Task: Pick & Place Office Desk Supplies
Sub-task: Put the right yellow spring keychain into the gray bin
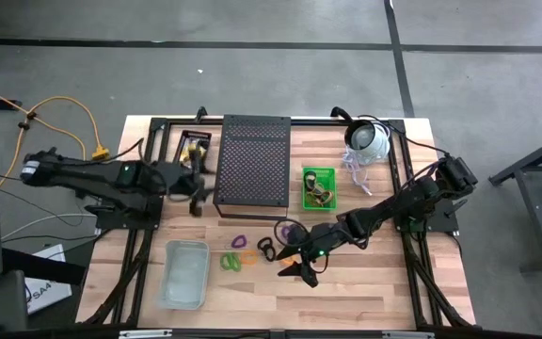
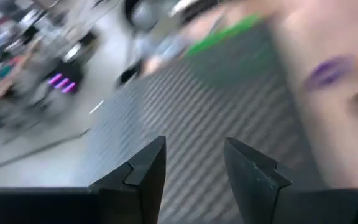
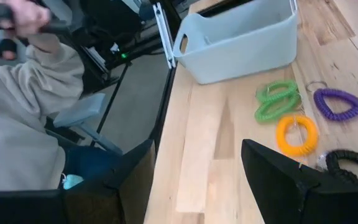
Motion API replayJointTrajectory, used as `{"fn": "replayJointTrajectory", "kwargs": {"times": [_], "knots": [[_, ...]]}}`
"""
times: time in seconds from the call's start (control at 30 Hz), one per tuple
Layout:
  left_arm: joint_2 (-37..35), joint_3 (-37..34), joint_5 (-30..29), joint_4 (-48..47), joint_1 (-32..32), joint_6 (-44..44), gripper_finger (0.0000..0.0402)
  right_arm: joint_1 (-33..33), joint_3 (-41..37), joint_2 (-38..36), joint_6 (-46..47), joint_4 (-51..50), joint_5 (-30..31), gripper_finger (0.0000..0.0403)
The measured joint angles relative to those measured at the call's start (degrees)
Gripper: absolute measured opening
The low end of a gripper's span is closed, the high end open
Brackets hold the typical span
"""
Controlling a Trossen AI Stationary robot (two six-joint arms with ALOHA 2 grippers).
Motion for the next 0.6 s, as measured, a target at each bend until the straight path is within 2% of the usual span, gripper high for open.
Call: {"fn": "replayJointTrajectory", "kwargs": {"times": [0.1,0.37,0.6], "knots": [[0.02,0.0,2.34,2.04,-6.29,-4.33,0.0154,-0.01,0.0,0.0,-0.01,-2.1,0.02,0.0229],[1.37,0.0,1.93,5.86,-19.74,-9.63,0.0154,0.0,0.0,0.0,-2.56,-11.19,1.74,0.0229],[3.51,0.0,0.95,7.64,-23.9,-9.93,0.0154,0.06,0.02,0.27,-5.64,-13.75,3.01,0.0229]]}}
